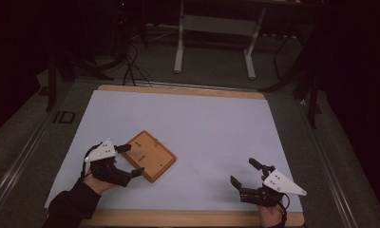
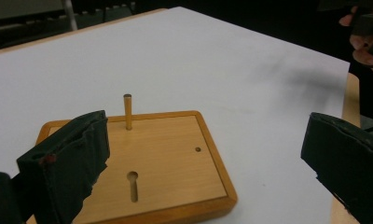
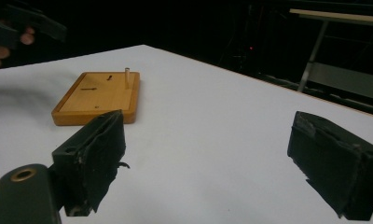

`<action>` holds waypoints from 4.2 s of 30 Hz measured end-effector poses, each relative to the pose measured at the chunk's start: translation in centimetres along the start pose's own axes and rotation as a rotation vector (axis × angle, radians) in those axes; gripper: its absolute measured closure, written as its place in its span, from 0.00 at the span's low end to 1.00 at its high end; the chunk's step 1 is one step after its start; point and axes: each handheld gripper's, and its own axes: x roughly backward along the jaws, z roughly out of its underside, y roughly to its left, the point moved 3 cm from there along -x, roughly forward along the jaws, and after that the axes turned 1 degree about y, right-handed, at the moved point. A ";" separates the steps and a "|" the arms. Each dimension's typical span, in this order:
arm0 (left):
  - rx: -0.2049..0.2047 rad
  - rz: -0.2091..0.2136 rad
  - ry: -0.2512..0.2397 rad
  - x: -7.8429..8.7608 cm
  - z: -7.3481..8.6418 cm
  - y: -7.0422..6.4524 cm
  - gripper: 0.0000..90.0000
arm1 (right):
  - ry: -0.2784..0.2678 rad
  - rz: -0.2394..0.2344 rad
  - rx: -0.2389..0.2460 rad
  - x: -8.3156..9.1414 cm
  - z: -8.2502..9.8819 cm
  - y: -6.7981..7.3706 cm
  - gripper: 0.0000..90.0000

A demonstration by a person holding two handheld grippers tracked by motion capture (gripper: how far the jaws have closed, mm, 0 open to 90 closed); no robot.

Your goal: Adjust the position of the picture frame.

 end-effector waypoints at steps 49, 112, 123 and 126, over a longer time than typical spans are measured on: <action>0.062 -0.157 0.196 -10.6 0.8 5.4 0.75 | 0.013 -0.027 -0.006 -0.2 0.3 0.0 0.12; -0.062 -0.091 0.065 -10.0 -5.6 -0.5 0.95 | 0.004 -0.035 -0.005 -0.3 0.2 0.1 0.14; -0.070 -0.036 0.117 -14.0 -5.9 -2.1 0.95 | 0.000 -0.039 -0.007 -0.2 0.2 0.0 0.14; -0.084 -0.030 0.133 -14.9 -5.7 -2.4 0.95 | -0.001 -0.038 -0.010 -0.1 0.2 0.0 0.14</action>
